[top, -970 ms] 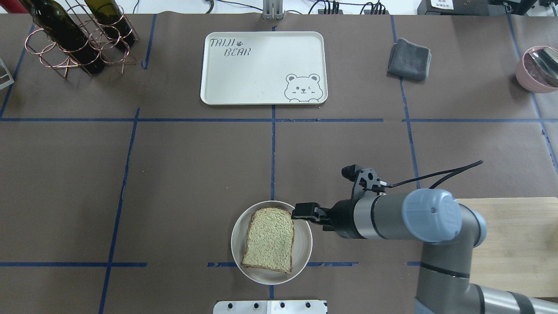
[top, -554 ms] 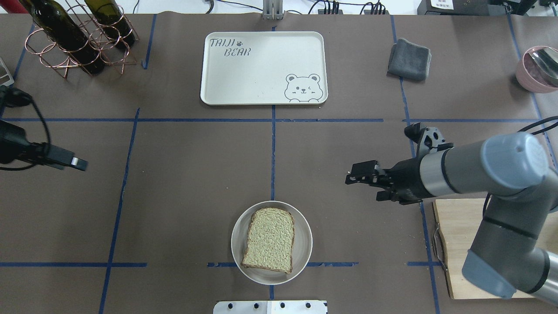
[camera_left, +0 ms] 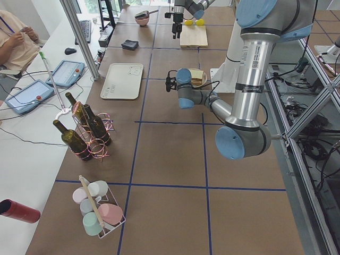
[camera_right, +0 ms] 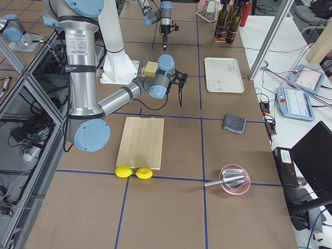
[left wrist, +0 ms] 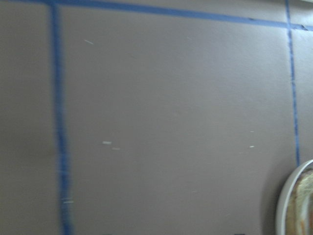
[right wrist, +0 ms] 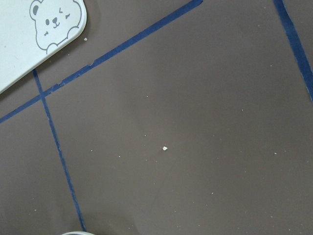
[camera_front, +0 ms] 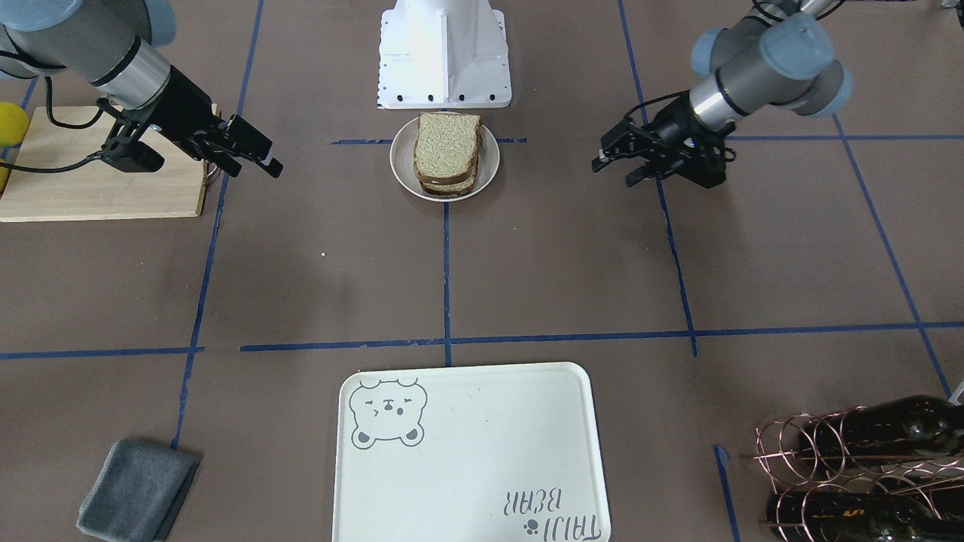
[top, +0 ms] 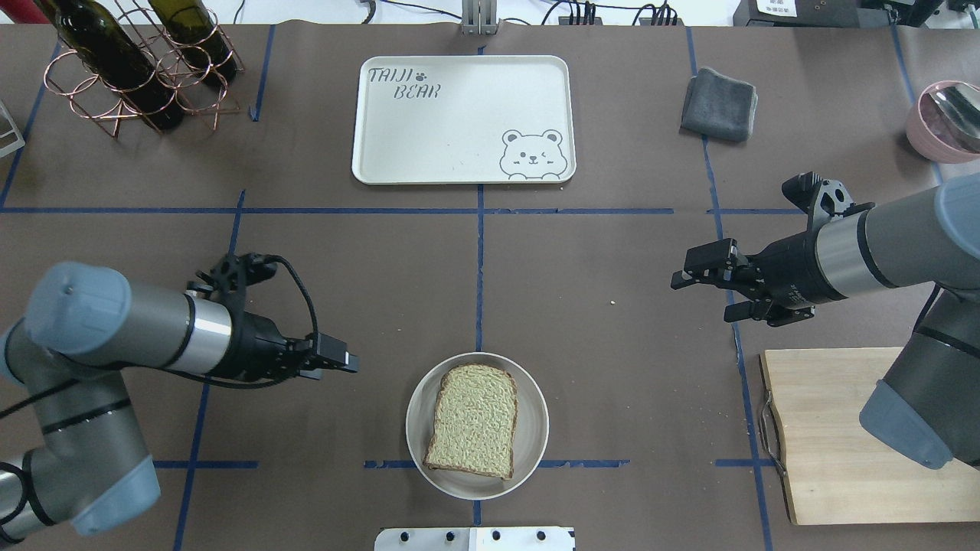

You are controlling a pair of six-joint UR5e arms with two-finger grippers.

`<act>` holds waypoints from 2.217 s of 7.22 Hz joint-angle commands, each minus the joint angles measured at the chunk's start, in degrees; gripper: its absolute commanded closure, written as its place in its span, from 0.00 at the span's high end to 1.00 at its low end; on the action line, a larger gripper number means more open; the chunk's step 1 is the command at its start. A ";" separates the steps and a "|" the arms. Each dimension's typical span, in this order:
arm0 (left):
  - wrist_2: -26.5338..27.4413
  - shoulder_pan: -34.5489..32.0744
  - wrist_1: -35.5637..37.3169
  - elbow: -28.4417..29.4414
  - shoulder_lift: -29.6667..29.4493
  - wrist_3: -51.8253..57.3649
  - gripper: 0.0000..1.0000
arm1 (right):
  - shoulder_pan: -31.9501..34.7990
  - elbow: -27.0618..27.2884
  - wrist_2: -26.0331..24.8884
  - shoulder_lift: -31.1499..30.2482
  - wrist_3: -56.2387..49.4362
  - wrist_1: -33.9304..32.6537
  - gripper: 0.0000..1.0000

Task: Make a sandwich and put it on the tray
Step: 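Grasp the plate rim with the left gripper while the right arm holds back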

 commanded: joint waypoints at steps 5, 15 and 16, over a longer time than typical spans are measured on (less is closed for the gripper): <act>12.04 10.73 13.93 -0.67 -6.49 -1.99 0.46 | -0.45 -0.65 0.13 0.85 -0.17 0.65 1.00; 13.64 12.94 13.93 2.33 -8.87 -1.99 0.31 | -0.45 -0.74 0.30 1.29 -0.17 0.82 1.00; 13.64 12.94 13.85 2.76 -9.05 -1.99 0.27 | -0.45 -0.65 0.30 1.29 -0.17 0.82 1.00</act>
